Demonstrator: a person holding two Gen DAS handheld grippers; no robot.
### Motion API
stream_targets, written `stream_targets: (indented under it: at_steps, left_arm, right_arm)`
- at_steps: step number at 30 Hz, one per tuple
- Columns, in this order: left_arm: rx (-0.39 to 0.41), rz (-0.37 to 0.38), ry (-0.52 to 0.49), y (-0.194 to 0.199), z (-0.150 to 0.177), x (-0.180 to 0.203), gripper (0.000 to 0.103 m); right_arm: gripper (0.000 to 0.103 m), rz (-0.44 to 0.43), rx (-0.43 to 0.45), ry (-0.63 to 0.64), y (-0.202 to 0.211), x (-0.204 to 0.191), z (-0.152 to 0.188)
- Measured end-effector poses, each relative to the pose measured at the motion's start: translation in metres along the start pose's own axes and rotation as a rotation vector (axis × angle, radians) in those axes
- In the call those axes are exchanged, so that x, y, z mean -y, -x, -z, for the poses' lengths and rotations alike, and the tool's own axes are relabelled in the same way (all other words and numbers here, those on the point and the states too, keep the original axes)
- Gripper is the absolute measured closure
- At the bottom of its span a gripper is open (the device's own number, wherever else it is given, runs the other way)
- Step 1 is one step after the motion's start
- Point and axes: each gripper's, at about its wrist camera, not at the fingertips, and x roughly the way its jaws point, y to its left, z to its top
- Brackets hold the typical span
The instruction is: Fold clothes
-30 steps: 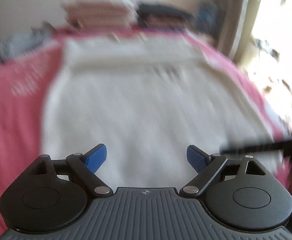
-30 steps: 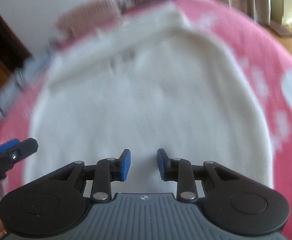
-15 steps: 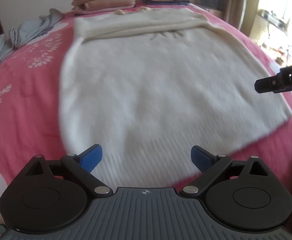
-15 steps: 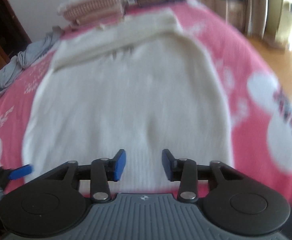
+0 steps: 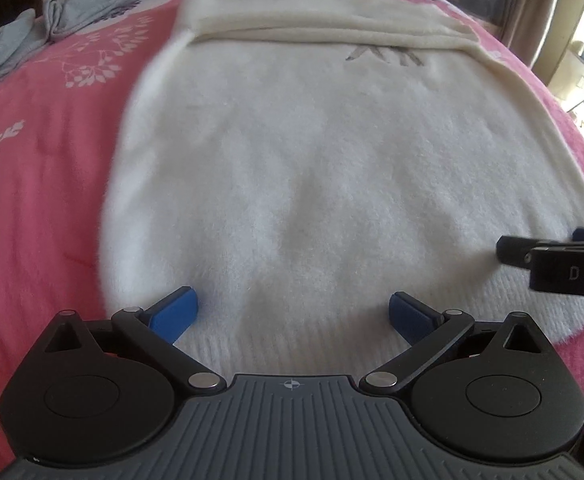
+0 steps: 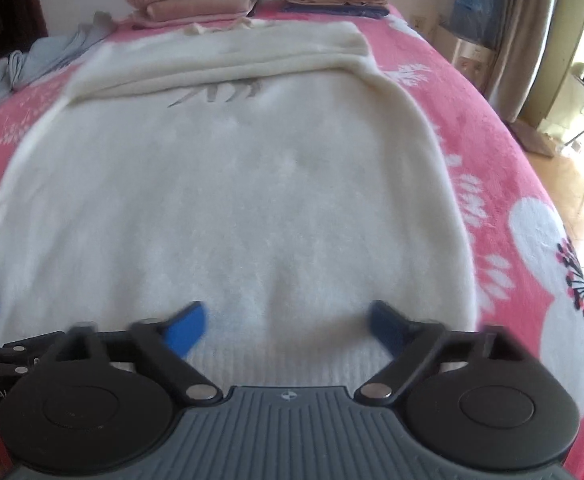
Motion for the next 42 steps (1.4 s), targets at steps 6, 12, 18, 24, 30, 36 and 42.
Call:
stream_targets:
  at_steps: [6,12,18,24,30,36,42]
  left_arm:
    - [-0.039,-0.036,0.003,-0.003,-0.003,0.005,0.000]
    - [-0.072,-0.054,-0.021,-0.006,-0.007,0.008,0.000]
    - [-0.075,-0.060,-0.022,-0.006,-0.004,0.009,0.000]
    - [-0.084,-0.062,-0.019,-0.011,-0.002,0.010,0.000]
    - [-0.099,-0.071,-0.011,-0.013,-0.004,0.010,0.000]
    - [-0.126,-0.076,-0.006,-0.015,-0.009,0.009,0.000]
    - [-0.129,-0.090,-0.008,-0.015,-0.009,0.012,0.000]
  right_arm:
    - [0.000,0.021,-0.010,-0.011,-0.003,-0.004,0.002]
    - [0.000,0.024,-0.014,-0.049,-0.005,-0.003,0.002]
    - [0.000,0.023,-0.018,-0.064,-0.006,-0.002,0.002]
    - [0.000,0.013,-0.033,-0.077,-0.007,0.001,0.000]
    - [0.000,0.005,-0.055,-0.085,-0.009,0.004,-0.003]
    - [0.000,-0.003,-0.052,-0.087,-0.009,0.006,-0.003]
    - [0.000,-0.006,-0.057,-0.067,-0.007,0.005,-0.004]
